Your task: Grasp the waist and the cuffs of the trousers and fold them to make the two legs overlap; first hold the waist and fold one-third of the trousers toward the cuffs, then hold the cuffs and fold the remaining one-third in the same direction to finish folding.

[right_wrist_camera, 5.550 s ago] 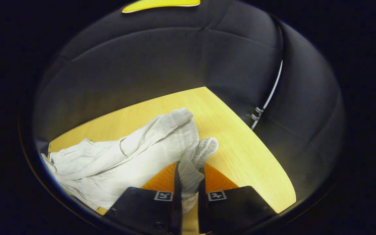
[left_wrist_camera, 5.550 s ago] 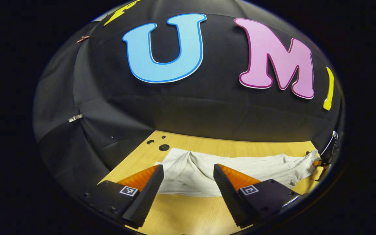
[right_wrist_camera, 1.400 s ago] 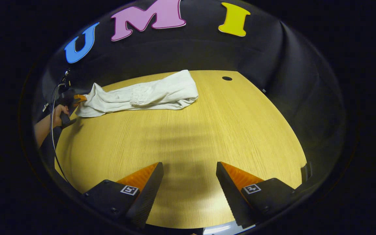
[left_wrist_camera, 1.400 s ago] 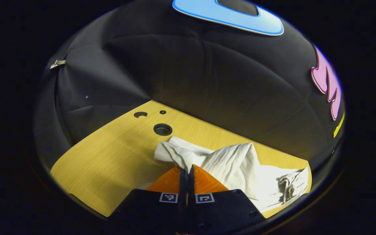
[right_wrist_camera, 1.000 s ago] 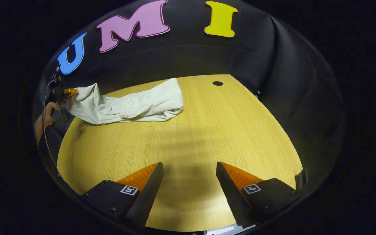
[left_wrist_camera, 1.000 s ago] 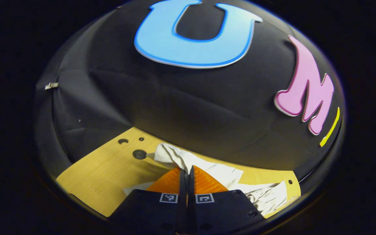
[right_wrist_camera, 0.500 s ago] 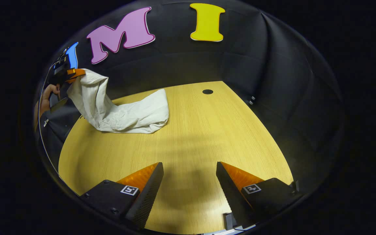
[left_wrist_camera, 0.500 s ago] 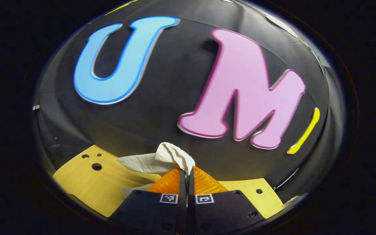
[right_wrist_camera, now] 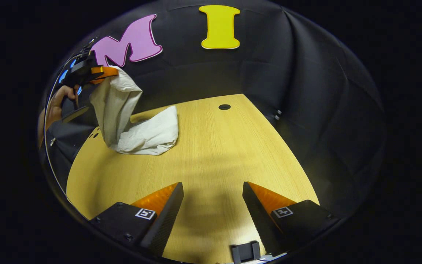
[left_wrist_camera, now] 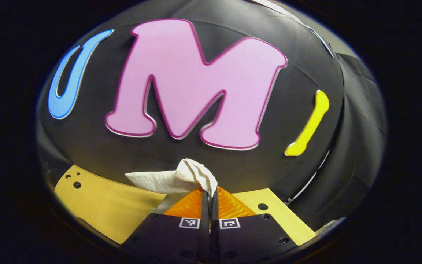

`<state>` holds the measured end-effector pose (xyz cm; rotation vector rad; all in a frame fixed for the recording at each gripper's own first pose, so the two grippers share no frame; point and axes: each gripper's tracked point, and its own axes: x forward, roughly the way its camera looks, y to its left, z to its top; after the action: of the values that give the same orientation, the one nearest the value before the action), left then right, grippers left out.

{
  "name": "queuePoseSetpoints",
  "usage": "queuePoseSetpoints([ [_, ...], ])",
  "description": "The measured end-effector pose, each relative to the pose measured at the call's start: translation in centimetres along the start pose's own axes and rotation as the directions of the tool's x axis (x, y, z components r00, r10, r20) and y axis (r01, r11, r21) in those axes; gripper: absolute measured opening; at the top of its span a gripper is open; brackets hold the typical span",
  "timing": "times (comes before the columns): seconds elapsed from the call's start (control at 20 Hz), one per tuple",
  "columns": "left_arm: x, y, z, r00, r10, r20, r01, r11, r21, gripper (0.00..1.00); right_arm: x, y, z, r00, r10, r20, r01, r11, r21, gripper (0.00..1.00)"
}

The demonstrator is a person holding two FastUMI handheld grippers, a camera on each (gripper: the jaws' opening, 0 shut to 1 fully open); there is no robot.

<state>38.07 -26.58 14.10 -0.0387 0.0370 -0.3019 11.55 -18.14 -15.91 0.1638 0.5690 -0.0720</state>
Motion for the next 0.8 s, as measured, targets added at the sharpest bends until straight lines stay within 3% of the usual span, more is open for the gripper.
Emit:
queuePoseSetpoints([
  [0.3,3.0,-4.3,-5.7,0.995,0.031,-0.095,-0.031,1.0,0.0,0.08,-0.6,-2.6,-0.1,1.0,-0.004,0.011,0.005,1.0,-0.012,0.99],
  [0.5,3.4,-5.1,-8.8,0.988,0.055,-0.146,-0.056,0.998,-0.005,0.17,-1.3,-4.1,-0.4,1.0,-0.014,0.018,0.014,1.0,-0.006,1.0],
  [0.6,2.8,-6.1,-9.3,0.988,0.043,-0.149,-0.044,0.999,-0.001,0.26,-1.4,-4.4,-0.8,1.0,-0.019,0.019,0.019,1.0,0.0,0.99],
  [0.65,1.9,-6.4,-9.0,0.99,0.028,-0.142,-0.026,1.0,0.011,0.43,-1.6,-4.4,-1.1,1.0,-0.02,0.015,0.02,1.0,0.005,0.99],
  [0.7,1.3,-6.3,-8.6,0.991,0.022,-0.132,-0.018,0.999,0.029,0.44,-1.8,-4.2,-1.2,1.0,-0.02,0.014,0.02,1.0,0.009,1.0],
  [0.8,-0.8,-5.6,-7.7,0.993,0.028,-0.111,-0.021,0.998,0.061,0.74,-2.3,-3.6,-1.0,1.0,-0.018,0.024,0.017,1.0,0.011,0.99],
])
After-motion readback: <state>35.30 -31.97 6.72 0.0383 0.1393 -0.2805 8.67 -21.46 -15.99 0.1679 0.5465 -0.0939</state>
